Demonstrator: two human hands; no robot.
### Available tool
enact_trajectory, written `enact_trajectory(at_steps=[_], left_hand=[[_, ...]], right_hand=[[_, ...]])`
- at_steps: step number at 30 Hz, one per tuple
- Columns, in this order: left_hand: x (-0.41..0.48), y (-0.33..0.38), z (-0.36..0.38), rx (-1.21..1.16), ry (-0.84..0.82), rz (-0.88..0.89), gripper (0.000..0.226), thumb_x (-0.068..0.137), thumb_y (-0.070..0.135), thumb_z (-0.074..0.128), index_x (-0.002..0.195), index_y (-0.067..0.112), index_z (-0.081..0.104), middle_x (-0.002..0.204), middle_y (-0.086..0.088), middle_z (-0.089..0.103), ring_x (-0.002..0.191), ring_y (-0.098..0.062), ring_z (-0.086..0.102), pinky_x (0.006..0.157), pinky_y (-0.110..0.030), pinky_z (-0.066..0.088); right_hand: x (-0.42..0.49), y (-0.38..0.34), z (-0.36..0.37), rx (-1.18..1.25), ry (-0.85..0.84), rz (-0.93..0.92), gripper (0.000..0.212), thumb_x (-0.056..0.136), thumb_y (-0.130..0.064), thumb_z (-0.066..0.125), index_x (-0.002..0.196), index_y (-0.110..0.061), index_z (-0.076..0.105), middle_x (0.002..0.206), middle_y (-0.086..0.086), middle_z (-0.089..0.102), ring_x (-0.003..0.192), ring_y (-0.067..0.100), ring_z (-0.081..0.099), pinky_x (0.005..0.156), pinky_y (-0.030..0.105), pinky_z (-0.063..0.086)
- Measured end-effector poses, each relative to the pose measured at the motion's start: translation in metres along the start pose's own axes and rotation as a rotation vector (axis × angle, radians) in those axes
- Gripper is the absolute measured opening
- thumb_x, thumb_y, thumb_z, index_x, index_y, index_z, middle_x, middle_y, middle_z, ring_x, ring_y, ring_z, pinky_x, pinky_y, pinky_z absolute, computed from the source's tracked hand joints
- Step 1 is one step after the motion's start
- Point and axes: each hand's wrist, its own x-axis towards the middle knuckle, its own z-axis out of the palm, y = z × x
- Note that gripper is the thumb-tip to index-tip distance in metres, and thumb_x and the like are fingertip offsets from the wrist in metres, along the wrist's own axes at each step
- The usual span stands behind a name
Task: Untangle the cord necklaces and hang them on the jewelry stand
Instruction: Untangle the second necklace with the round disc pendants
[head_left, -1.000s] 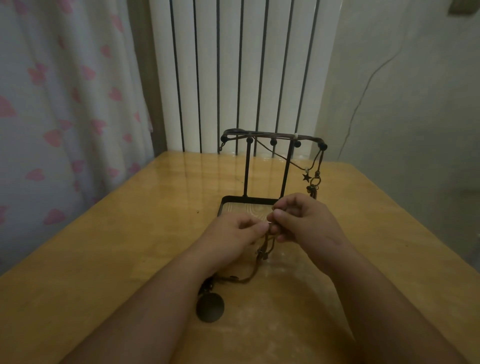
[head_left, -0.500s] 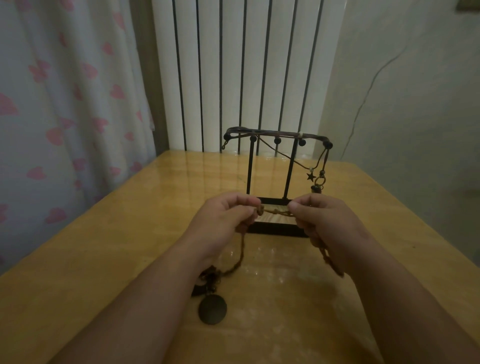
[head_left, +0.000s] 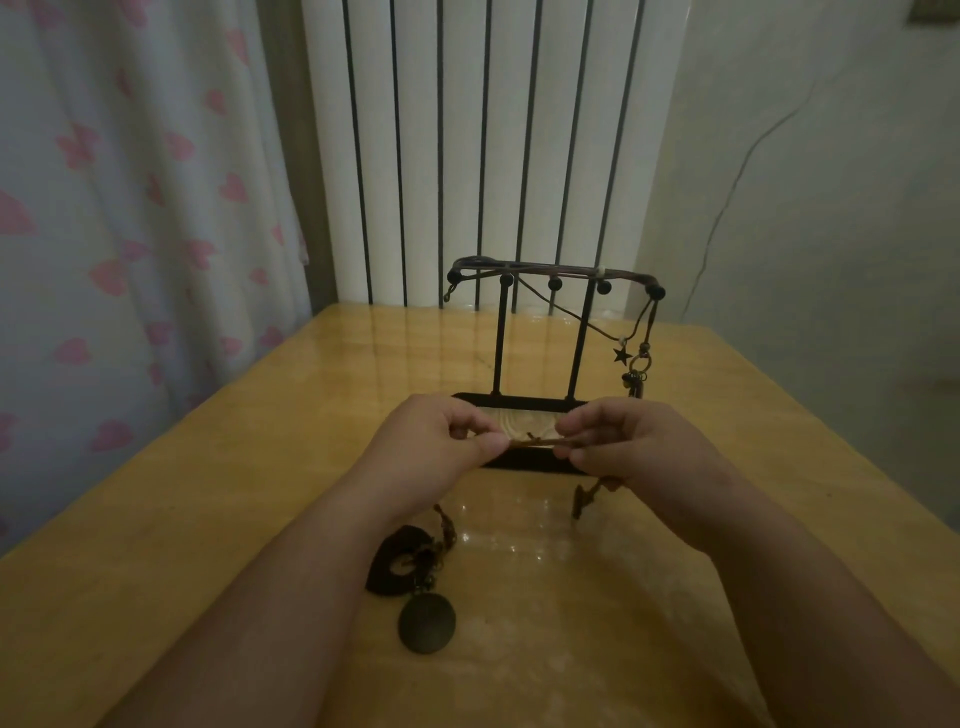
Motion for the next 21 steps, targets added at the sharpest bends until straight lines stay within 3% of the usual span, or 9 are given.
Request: enact_trajectory(at_steps=[3,6,8,11,14,18,21], left_hand=[[0.0,0.001,-0.002,-0.065,0.019,-0.026,0.018,0.098,0.028,0.056,0.086,0.023,0.068,0.078,0.009,0.06,0.073,-0.005,0.053,0.064,-0.023,0.038],[0.003,0.001,-0.006,-0.143,0.072,-0.099,0.028,0.102,0.027,0.049,0.081,0.018,0.065,0.071,0.004,0.055,0.068,-0.011,0.047,0.063,-0.029,0.036],[0.006,0.001,-0.011,-0.133,0.076,-0.153,0.03,0.101,0.023,0.05,0.074,0.015,0.059,0.067,-0.001,0.052,0.064,-0.016,0.048,0.062,-0.031,0.037],[0.01,0.004,-0.012,-0.083,0.014,-0.235,0.027,0.097,0.016,0.056,0.071,0.011,0.057,0.065,-0.006,0.054,0.058,-0.019,0.051,0.057,-0.032,0.041],[0.005,0.003,-0.011,-0.012,-0.125,-0.274,0.021,0.094,0.015,0.059,0.074,0.008,0.063,0.069,-0.007,0.059,0.067,-0.02,0.056,0.062,-0.029,0.046],[-0.003,0.002,-0.01,0.127,-0.314,-0.174,0.004,0.089,0.021,0.066,0.089,0.024,0.068,0.09,0.003,0.069,0.083,-0.011,0.065,0.069,-0.024,0.05],[0.0,0.003,-0.003,0.129,-0.204,-0.066,0.032,0.085,0.008,0.067,0.102,0.034,0.06,0.102,0.011,0.066,0.096,-0.006,0.063,0.079,-0.027,0.054]], right_hand=[[0.003,0.004,0.001,-0.282,0.107,-0.038,0.01,0.09,-0.017,0.066,0.092,-0.026,0.07,0.09,-0.006,0.069,0.083,0.01,0.063,0.065,0.023,0.049],[0.006,0.007,-0.002,-0.401,0.136,-0.033,0.008,0.094,-0.022,0.062,0.093,-0.027,0.069,0.09,-0.006,0.066,0.085,0.014,0.062,0.066,0.024,0.05],[0.007,0.009,-0.006,-0.39,0.148,-0.033,0.012,0.096,-0.021,0.058,0.095,-0.028,0.068,0.09,-0.008,0.065,0.085,0.009,0.06,0.068,0.023,0.049],[0.007,0.007,-0.006,-0.173,0.159,-0.008,0.018,0.099,-0.015,0.053,0.094,-0.026,0.066,0.086,0.0,0.068,0.079,0.012,0.065,0.066,0.024,0.056],[0.006,0.005,-0.003,-0.027,0.166,0.003,0.021,0.1,-0.01,0.05,0.095,-0.02,0.068,0.082,0.005,0.067,0.065,0.012,0.06,0.056,0.021,0.054],[0.005,0.004,0.002,0.029,0.165,-0.056,0.023,0.1,-0.01,0.049,0.095,-0.018,0.07,0.078,0.003,0.066,0.055,0.007,0.051,0.051,0.022,0.046],[0.006,0.003,0.006,0.029,0.148,-0.076,0.024,0.1,-0.011,0.05,0.094,-0.019,0.071,0.075,0.001,0.067,0.05,0.003,0.049,0.049,0.022,0.043]])
